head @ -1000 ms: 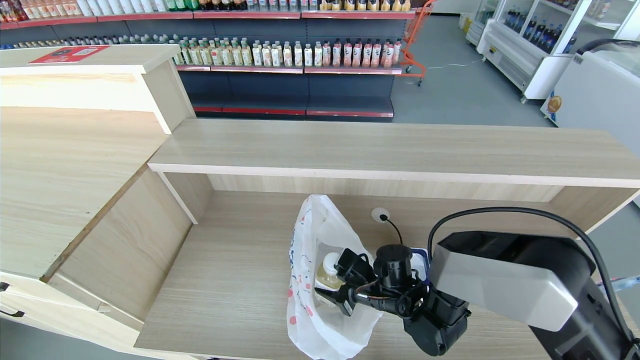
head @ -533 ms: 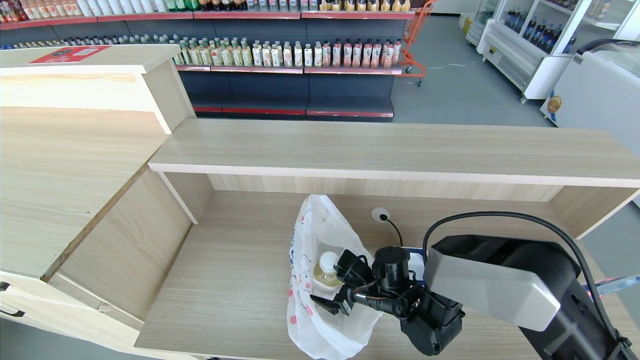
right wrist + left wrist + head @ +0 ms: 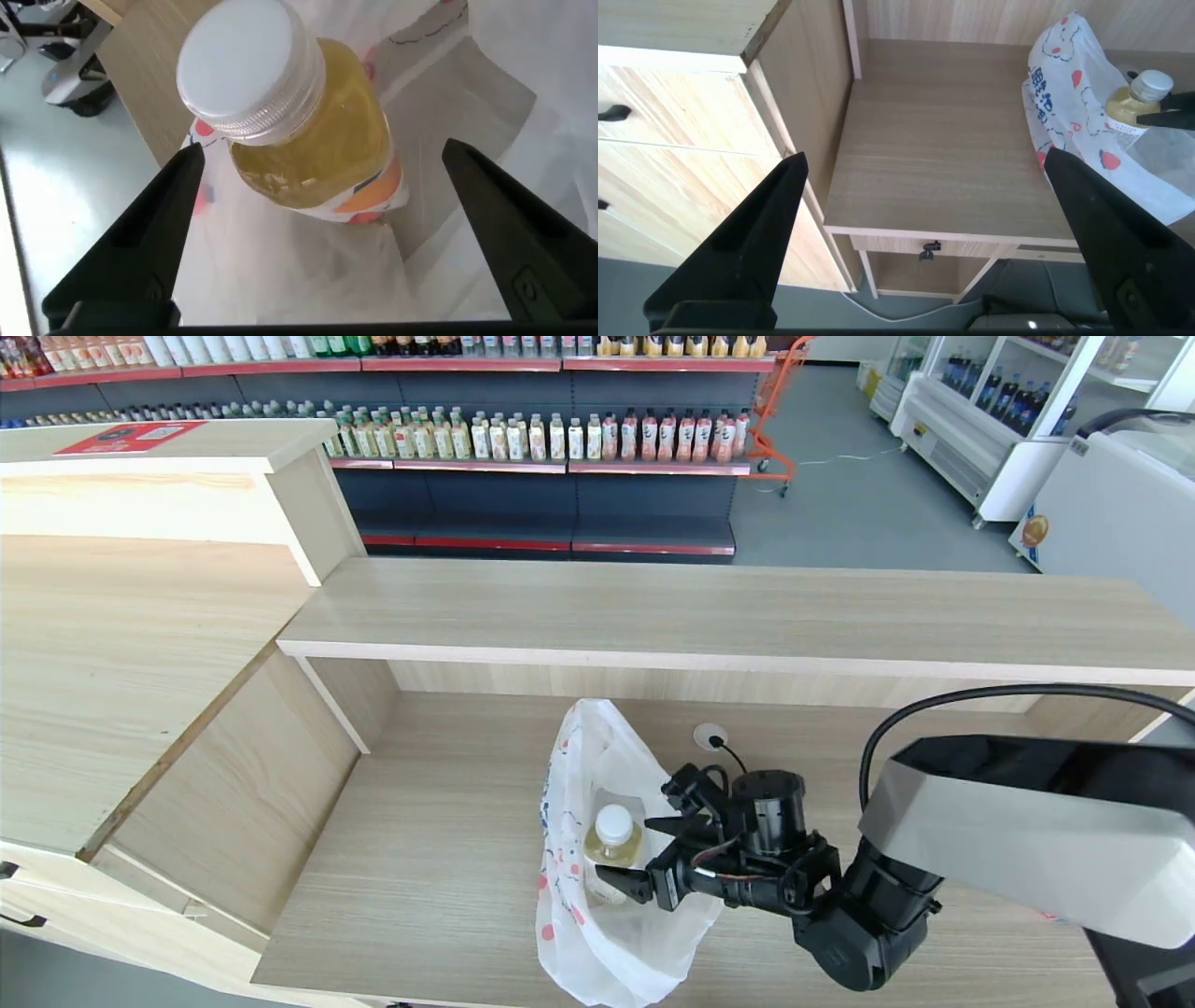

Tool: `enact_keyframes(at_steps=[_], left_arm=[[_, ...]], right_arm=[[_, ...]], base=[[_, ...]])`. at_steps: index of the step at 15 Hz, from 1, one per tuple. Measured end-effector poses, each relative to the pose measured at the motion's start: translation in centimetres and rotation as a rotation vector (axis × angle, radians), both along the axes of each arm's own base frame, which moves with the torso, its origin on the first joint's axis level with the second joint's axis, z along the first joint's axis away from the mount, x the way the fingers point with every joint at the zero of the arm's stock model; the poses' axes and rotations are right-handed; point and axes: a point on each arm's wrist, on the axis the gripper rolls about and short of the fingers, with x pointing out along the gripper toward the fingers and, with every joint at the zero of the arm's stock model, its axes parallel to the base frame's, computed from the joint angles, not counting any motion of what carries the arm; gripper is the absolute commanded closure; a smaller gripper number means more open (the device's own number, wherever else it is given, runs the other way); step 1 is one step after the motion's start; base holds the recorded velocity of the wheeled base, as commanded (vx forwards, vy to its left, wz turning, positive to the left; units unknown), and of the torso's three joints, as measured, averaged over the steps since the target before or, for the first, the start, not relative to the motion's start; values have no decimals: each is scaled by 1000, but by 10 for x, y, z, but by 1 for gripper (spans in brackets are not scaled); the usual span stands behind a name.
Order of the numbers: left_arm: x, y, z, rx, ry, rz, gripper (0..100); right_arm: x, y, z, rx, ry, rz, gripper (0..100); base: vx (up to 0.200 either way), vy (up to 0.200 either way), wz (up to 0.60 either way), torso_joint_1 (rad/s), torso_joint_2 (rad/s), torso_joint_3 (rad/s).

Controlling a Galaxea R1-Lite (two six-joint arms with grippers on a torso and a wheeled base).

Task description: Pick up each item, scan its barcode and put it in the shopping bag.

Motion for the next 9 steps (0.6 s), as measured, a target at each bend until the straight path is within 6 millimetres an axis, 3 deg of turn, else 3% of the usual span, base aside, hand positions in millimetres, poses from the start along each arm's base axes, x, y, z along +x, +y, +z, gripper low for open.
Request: enact_keyframes(at_steps=[4,9], left_arm=[[0,0,0,0,0,0,0],[0,0,0,0,0,0,0]], right_arm=[[-14,-33,35,82,181,-177,0],[-34,-100,96,198,195,-369,0]], base=[[0,0,0,0,0,0],[0,0,0,0,0,0]])
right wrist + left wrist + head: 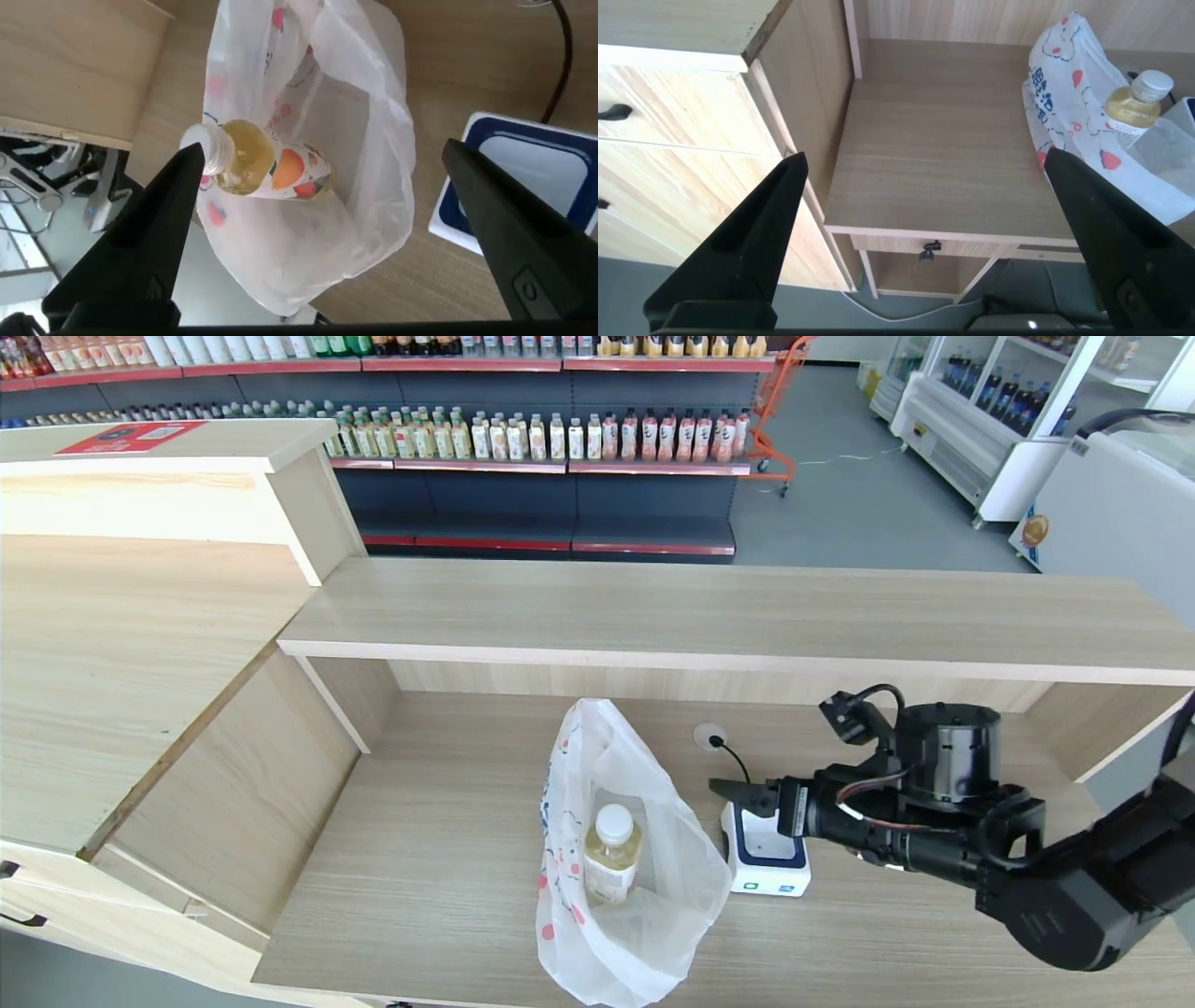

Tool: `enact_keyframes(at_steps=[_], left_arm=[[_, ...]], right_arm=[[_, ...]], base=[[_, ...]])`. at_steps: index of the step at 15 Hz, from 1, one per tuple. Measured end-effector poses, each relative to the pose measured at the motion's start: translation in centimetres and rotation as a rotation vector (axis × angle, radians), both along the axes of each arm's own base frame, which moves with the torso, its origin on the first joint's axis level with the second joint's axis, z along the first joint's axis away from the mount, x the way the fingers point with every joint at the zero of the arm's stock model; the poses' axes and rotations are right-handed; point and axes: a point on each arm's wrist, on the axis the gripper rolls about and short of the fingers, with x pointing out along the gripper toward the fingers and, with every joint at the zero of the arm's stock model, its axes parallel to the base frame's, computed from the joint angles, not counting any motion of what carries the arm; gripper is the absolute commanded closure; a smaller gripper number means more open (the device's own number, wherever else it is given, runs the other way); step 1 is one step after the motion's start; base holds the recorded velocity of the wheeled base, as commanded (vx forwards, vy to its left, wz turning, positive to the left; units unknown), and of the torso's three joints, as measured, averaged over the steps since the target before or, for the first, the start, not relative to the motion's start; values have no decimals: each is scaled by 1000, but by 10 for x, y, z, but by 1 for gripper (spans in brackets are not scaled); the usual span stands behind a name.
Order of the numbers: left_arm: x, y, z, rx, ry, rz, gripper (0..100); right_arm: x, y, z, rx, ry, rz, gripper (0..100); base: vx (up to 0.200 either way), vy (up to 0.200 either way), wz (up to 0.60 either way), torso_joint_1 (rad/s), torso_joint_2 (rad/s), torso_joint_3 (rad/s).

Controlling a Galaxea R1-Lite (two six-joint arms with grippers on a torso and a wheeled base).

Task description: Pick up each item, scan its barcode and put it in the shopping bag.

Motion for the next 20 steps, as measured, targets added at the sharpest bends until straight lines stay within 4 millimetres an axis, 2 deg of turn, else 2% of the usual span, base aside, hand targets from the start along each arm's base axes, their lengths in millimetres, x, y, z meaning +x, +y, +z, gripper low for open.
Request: enact_keyframes(at_steps=[3,5,8,10,13,19,20], left_arm=[[0,0,0,0,0,0,0],[0,0,0,0,0,0,0],[0,0,0,0,0,0,0],[0,0,0,-1,0,0,0],[0,0,0,-5,1,0,0],[0,0,0,-6,0,1,0],[0,0,0,-6,0,0,0]], right_arm=[[-31,-44,39,-21,24,-111,0],[-63,-73,58,-44,93,-194,0],[-105,-105,78,-41,120,-322,0],[-117,-113,91,-27,72,-366,0],[-122,-115,102,-17,25,-378,0],[-123,-115,105,-20,59,-383,0],[-123,-115,106,-9,61,-387,0]], base=[[0,0,0,0,0,0],[0,0,0,0,0,0],[0,0,0,0,0,0],[0,0,0,0,0,0],[0,0,0,0,0,0],[0,-200,0,1,2,1],[0,0,0,0,0,0]])
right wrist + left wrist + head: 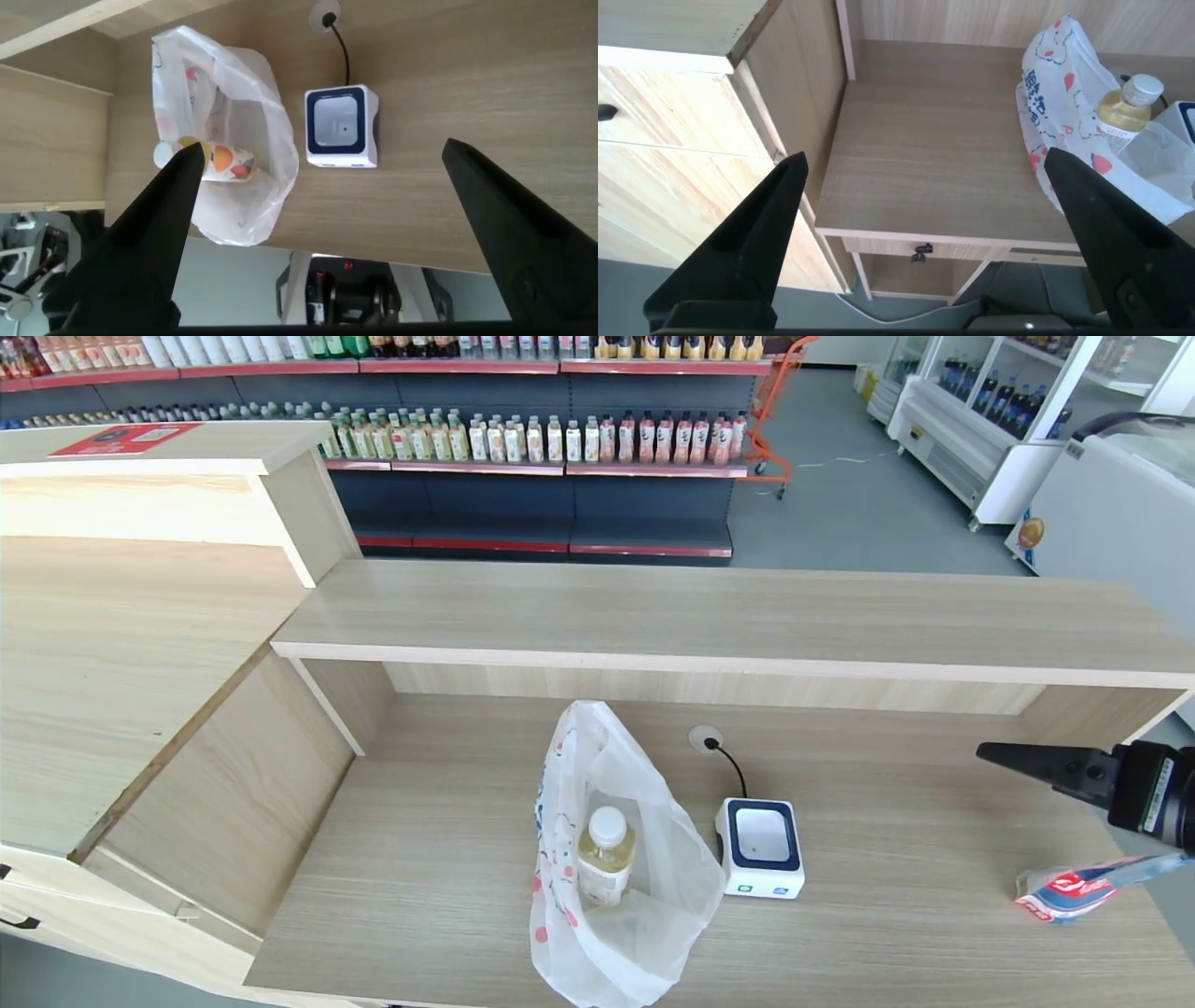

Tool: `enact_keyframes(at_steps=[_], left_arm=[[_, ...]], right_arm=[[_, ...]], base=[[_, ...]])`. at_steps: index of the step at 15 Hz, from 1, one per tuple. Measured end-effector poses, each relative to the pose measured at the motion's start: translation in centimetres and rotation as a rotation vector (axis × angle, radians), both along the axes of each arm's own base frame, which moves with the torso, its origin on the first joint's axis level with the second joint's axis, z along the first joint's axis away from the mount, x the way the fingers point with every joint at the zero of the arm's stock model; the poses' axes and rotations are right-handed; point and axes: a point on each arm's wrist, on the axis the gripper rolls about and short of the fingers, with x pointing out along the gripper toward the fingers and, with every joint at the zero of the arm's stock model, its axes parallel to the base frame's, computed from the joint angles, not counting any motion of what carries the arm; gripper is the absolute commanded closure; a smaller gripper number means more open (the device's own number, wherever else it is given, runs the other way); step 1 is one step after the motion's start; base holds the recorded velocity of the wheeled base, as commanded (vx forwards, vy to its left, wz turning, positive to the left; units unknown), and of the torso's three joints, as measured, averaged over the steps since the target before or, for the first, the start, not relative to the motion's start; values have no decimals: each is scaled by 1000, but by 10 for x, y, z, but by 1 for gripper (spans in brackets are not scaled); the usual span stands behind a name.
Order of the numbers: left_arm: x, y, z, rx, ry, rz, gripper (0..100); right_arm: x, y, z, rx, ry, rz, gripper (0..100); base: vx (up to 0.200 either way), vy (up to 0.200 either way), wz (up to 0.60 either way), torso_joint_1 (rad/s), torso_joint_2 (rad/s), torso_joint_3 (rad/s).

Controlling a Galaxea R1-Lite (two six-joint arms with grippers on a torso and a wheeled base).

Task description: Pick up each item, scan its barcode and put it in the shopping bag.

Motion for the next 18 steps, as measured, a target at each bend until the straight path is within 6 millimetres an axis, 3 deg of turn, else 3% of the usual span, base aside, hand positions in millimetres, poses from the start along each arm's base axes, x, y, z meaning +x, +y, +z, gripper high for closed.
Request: enact_keyframes(at_steps=[6,14,18], left_arm=[[0,0,0,2,0,1,0],[0,0,0,6,1,2,0],[0,0,0,1,0,1,0]], right_arm=[[-4,0,-1,10,37,-8,0],[-8,0,-3,24,64,-15,0],[-9,-2,-2,44,68,-34,0]], base=[[0,0,0,0,0,0],[-200,0,0,5,2,2],[0,-50,0,1,2,-2]])
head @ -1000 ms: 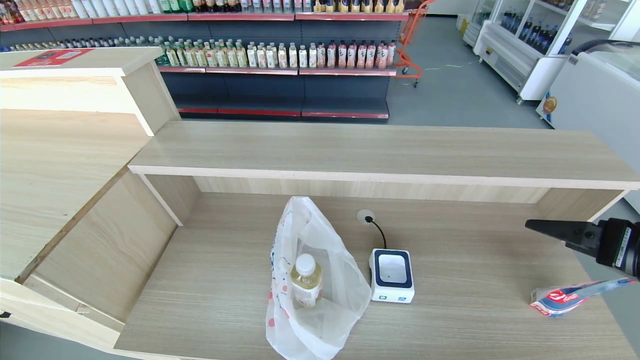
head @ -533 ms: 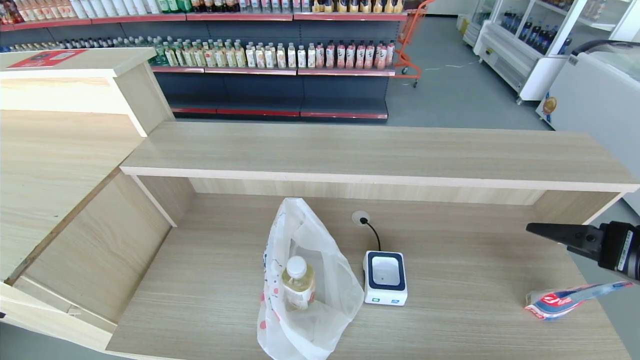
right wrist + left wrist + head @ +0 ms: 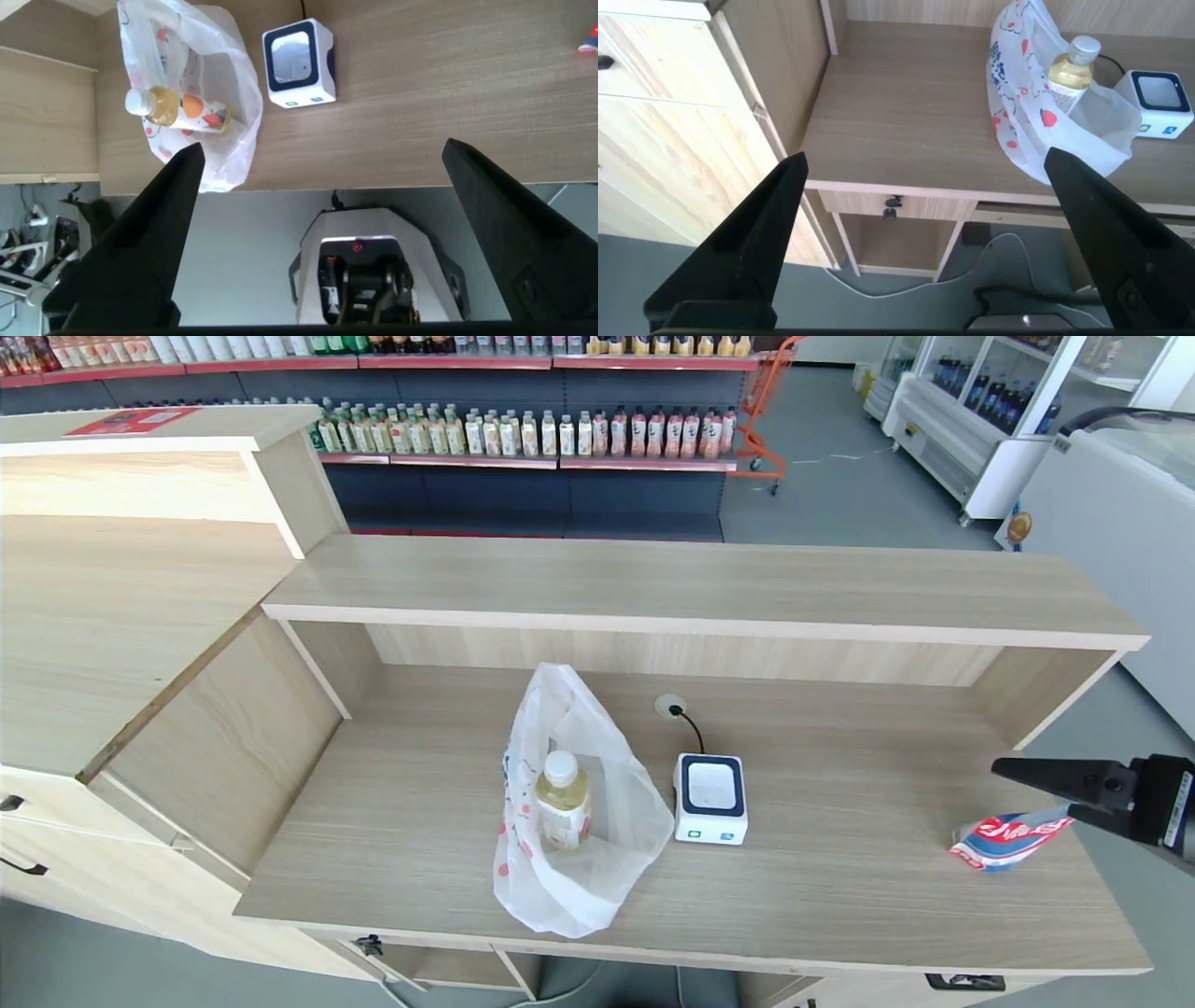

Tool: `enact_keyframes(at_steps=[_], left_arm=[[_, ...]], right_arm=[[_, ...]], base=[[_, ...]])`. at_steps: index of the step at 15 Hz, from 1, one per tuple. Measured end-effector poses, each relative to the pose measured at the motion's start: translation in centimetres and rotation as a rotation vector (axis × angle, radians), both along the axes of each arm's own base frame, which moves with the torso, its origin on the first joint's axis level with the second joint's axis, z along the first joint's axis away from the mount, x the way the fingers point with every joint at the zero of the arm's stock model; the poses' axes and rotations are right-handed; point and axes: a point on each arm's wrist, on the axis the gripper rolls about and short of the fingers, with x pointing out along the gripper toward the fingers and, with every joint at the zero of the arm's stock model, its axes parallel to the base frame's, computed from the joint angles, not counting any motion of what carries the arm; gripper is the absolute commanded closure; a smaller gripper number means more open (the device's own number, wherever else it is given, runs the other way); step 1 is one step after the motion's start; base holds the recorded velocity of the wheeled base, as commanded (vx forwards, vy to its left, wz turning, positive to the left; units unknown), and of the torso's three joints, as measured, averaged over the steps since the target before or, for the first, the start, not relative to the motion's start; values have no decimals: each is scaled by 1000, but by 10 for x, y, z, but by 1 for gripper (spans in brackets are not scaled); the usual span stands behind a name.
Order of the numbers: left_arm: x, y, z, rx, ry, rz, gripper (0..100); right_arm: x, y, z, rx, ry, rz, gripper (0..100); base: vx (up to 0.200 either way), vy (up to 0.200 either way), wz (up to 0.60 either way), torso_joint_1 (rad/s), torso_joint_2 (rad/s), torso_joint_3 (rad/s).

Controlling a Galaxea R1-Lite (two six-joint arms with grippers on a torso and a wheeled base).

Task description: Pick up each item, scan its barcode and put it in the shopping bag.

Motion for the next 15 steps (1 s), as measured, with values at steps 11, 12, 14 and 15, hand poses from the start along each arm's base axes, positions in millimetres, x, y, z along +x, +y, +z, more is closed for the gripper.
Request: enact_keyframes(at_steps=[11,12,14,15], left_arm=[[0,0,0,7,-1,1,0],[0,0,0,6,0,1,0],[0,0,0,5,0,1,0],[0,0,0,5,0,1,0]], right_arm=[[1,-8,3,147,96,-123,0],[1,-8,3,168,108,-138,0],[1,-9,6,178,103,-146,0],[1,-9,6,183,103,-151,0]], base=[[0,-200,0,5,-1,2],[0,-200,0,2,2,2],[0,-200,0,5,7,0],[0,-200,0,-2,2,2]])
